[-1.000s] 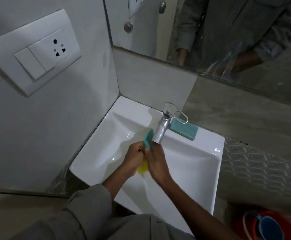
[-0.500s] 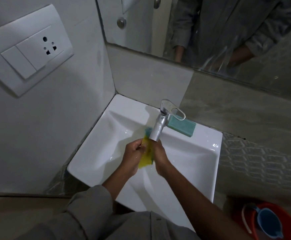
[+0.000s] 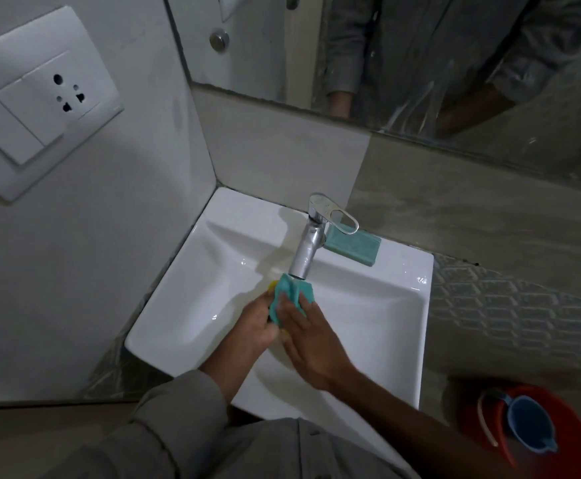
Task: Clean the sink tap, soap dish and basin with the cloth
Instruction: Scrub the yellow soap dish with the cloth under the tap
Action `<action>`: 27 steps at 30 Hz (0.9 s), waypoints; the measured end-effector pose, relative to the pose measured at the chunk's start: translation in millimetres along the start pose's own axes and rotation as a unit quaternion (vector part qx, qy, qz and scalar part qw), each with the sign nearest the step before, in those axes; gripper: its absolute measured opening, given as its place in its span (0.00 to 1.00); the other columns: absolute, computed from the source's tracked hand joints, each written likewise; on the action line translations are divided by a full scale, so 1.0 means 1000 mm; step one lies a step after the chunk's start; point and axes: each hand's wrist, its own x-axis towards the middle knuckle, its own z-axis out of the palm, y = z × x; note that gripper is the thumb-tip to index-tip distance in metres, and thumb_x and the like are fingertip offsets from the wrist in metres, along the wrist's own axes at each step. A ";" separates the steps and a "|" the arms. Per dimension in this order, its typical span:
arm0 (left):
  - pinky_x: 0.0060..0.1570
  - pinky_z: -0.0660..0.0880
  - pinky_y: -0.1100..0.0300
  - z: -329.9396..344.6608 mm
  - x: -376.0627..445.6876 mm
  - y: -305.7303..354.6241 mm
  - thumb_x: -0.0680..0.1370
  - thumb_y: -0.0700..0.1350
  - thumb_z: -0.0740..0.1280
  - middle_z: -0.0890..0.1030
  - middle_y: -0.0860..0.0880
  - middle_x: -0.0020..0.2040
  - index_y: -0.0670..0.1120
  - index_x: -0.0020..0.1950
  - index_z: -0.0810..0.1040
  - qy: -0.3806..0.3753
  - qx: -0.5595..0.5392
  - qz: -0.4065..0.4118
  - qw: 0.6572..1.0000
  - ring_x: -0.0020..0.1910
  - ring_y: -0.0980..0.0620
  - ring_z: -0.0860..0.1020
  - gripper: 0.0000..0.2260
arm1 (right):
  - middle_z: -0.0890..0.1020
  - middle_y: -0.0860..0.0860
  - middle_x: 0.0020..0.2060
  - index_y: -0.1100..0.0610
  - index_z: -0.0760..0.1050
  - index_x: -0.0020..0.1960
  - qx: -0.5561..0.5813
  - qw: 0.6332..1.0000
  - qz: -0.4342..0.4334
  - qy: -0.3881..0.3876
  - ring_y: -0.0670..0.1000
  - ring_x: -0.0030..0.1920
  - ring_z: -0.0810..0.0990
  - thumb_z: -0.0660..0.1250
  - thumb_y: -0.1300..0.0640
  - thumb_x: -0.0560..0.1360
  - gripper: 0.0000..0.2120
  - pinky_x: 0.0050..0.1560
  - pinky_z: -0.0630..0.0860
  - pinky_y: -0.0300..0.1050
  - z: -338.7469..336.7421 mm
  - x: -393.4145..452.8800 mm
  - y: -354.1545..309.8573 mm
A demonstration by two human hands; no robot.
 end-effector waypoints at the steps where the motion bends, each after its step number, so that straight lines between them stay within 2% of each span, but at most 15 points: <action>1: 0.34 0.82 0.54 0.002 0.002 0.000 0.82 0.42 0.58 0.83 0.37 0.42 0.33 0.50 0.77 -0.013 0.003 -0.006 1.000 0.36 0.44 0.84 0.13 | 0.52 0.51 0.78 0.54 0.49 0.78 0.008 1.000 0.004 -0.010 0.55 0.78 0.47 0.52 0.53 0.82 0.27 0.77 0.49 0.57 -0.004 0.003 0.007; 4: 0.40 0.81 0.52 0.007 0.003 0.009 0.82 0.40 0.57 0.81 0.36 0.49 0.32 0.54 0.76 -0.012 0.024 0.002 1.000 0.40 0.43 0.83 0.13 | 0.51 0.52 0.78 0.56 0.50 0.78 -0.007 1.000 0.018 0.010 0.60 0.78 0.46 0.61 0.52 0.73 0.37 0.77 0.49 0.57 -0.001 0.007 0.002; 6: 0.45 0.80 0.48 0.004 0.004 0.018 0.82 0.39 0.57 0.78 0.34 0.54 0.33 0.58 0.75 0.023 0.030 0.027 0.999 0.41 0.41 0.81 0.12 | 0.48 0.51 0.79 0.56 0.50 0.78 -0.061 0.997 -0.054 0.001 0.61 0.78 0.44 0.63 0.52 0.68 0.42 0.77 0.47 0.56 0.006 -0.001 0.001; 9: 0.56 0.73 0.45 0.000 0.008 0.022 0.81 0.38 0.59 0.75 0.35 0.55 0.35 0.59 0.74 0.059 0.022 0.047 0.997 0.46 0.41 0.76 0.10 | 0.48 0.51 0.78 0.59 0.53 0.77 -0.121 0.986 -0.118 0.007 0.59 0.78 0.45 0.64 0.59 0.67 0.41 0.76 0.47 0.55 0.007 -0.020 0.019; 12: 0.65 0.69 0.45 0.009 0.007 0.011 0.80 0.36 0.61 0.75 0.36 0.53 0.36 0.57 0.73 0.062 0.005 0.048 0.997 0.52 0.39 0.75 0.08 | 0.60 0.52 0.76 0.61 0.63 0.74 -0.084 0.988 -0.107 0.079 0.59 0.77 0.55 0.66 0.64 0.68 0.35 0.75 0.58 0.53 0.007 -0.030 0.027; 14: 0.64 0.70 0.44 0.014 0.003 0.001 0.79 0.36 0.62 0.76 0.36 0.51 0.36 0.56 0.73 0.061 0.008 0.047 0.997 0.51 0.39 0.75 0.07 | 0.70 0.52 0.72 0.60 0.70 0.69 -0.020 0.990 -0.077 0.120 0.57 0.74 0.64 0.67 0.64 0.68 0.29 0.71 0.67 0.50 0.010 -0.032 0.024; 16: 0.59 0.72 0.44 0.016 -0.003 -0.008 0.78 0.36 0.63 0.77 0.36 0.49 0.35 0.53 0.75 0.058 0.033 0.054 0.996 0.47 0.40 0.76 0.06 | 0.76 0.48 0.61 0.55 0.74 0.61 0.072 0.980 -0.012 0.183 0.50 0.63 0.74 0.68 0.58 0.71 0.18 0.59 0.77 0.47 0.011 -0.029 0.017; 17: 0.58 0.73 0.43 0.017 -0.004 -0.012 0.78 0.35 0.62 0.77 0.36 0.50 0.35 0.54 0.76 0.055 0.056 0.067 0.995 0.47 0.40 0.77 0.07 | 0.76 0.46 0.55 0.53 0.74 0.57 0.109 0.970 0.031 0.215 0.47 0.55 0.74 0.67 0.52 0.73 0.13 0.52 0.77 0.44 0.011 -0.023 0.013; 19: 0.55 0.74 0.43 0.017 -0.005 -0.019 0.80 0.34 0.58 0.78 0.34 0.54 0.33 0.60 0.76 0.049 0.112 0.106 0.987 0.47 0.38 0.77 0.11 | 0.72 0.46 0.51 0.53 0.72 0.57 0.162 0.952 0.119 0.233 0.45 0.49 0.72 0.65 0.43 0.74 0.17 0.46 0.73 0.36 0.010 -0.007 0.007; 20: 0.52 0.76 0.45 0.017 -0.006 -0.019 0.81 0.33 0.57 0.79 0.34 0.55 0.33 0.61 0.75 0.044 0.132 0.125 0.982 0.47 0.38 0.78 0.12 | 0.72 0.48 0.51 0.55 0.72 0.58 0.190 0.944 0.149 0.227 0.46 0.49 0.72 0.67 0.44 0.74 0.19 0.46 0.72 0.35 0.009 0.001 0.007; 22: 0.44 0.78 0.50 0.017 -0.011 -0.015 0.79 0.32 0.57 0.79 0.34 0.50 0.32 0.58 0.76 0.027 0.143 0.152 0.977 0.42 0.39 0.78 0.12 | 0.75 0.54 0.49 0.61 0.75 0.54 0.266 0.905 0.212 0.257 0.52 0.49 0.76 0.70 0.56 0.74 0.12 0.50 0.75 0.43 0.002 0.014 0.015; 24: 0.38 0.74 0.52 0.013 -0.016 -0.006 0.76 0.31 0.57 0.76 0.38 0.42 0.34 0.51 0.76 0.006 0.119 0.152 0.981 0.37 0.42 0.74 0.09 | 0.79 0.59 0.46 0.62 0.78 0.46 0.342 0.819 0.309 0.340 0.56 0.47 0.77 0.68 0.64 0.75 0.01 0.55 0.74 0.55 -0.010 0.017 0.034; 25: 0.38 0.71 0.52 0.011 -0.018 -0.002 0.75 0.30 0.56 0.72 0.39 0.39 0.36 0.47 0.74 -0.004 0.111 0.150 0.982 0.37 0.43 0.72 0.08 | 0.79 0.59 0.45 0.60 0.77 0.44 0.355 0.782 0.344 0.380 0.55 0.47 0.77 0.67 0.64 0.75 0.02 0.55 0.74 0.55 -0.015 0.014 0.039; 26: 0.38 0.68 0.52 0.010 -0.019 0.001 0.75 0.30 0.55 0.69 0.41 0.38 0.37 0.44 0.72 -0.010 0.106 0.151 0.983 0.37 0.44 0.69 0.07 | 0.79 0.57 0.45 0.58 0.77 0.43 0.352 0.770 0.343 0.406 0.52 0.46 0.76 0.66 0.64 0.76 0.04 0.55 0.75 0.51 -0.018 0.011 0.040; 27: 0.38 0.66 0.54 0.011 -0.019 0.003 0.77 0.31 0.54 0.67 0.42 0.37 0.38 0.41 0.70 -0.005 0.104 0.156 0.982 0.36 0.46 0.68 0.09 | 0.78 0.55 0.44 0.56 0.76 0.43 0.338 0.786 0.311 0.414 0.50 0.45 0.75 0.66 0.64 0.75 0.05 0.53 0.74 0.43 -0.018 0.008 0.035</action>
